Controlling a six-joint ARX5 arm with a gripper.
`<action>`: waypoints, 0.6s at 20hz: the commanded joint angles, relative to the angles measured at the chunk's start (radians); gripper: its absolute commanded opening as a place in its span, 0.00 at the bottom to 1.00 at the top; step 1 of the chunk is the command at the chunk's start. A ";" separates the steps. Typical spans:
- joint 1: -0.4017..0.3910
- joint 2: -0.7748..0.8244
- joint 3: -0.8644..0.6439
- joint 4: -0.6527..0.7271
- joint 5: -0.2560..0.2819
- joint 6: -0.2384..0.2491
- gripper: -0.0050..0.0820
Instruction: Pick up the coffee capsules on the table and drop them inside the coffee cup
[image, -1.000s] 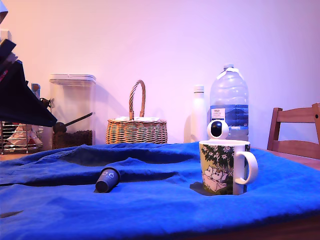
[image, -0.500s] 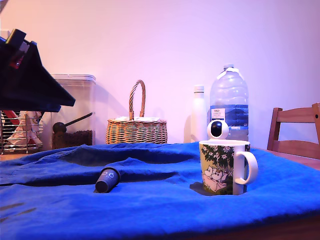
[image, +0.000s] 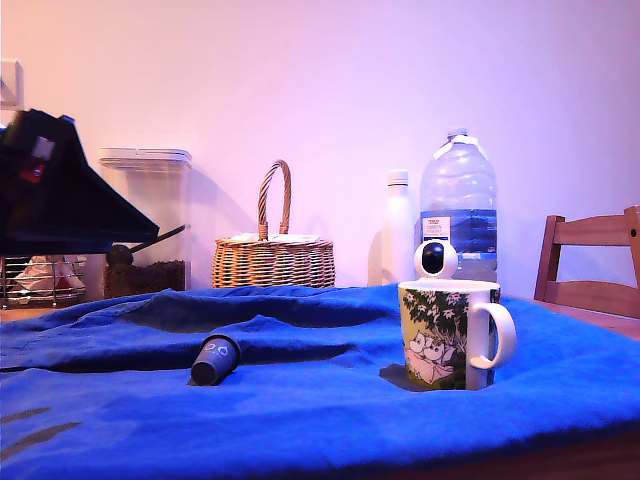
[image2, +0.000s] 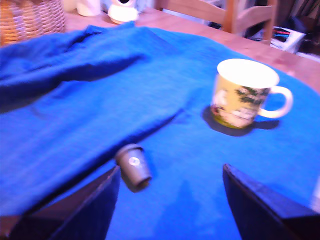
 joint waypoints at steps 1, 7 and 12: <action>-0.013 0.042 -0.017 0.039 -0.010 -0.006 0.74; -0.035 0.234 -0.017 0.209 -0.021 -0.018 0.74; -0.035 0.396 -0.016 0.362 -0.041 -0.037 0.74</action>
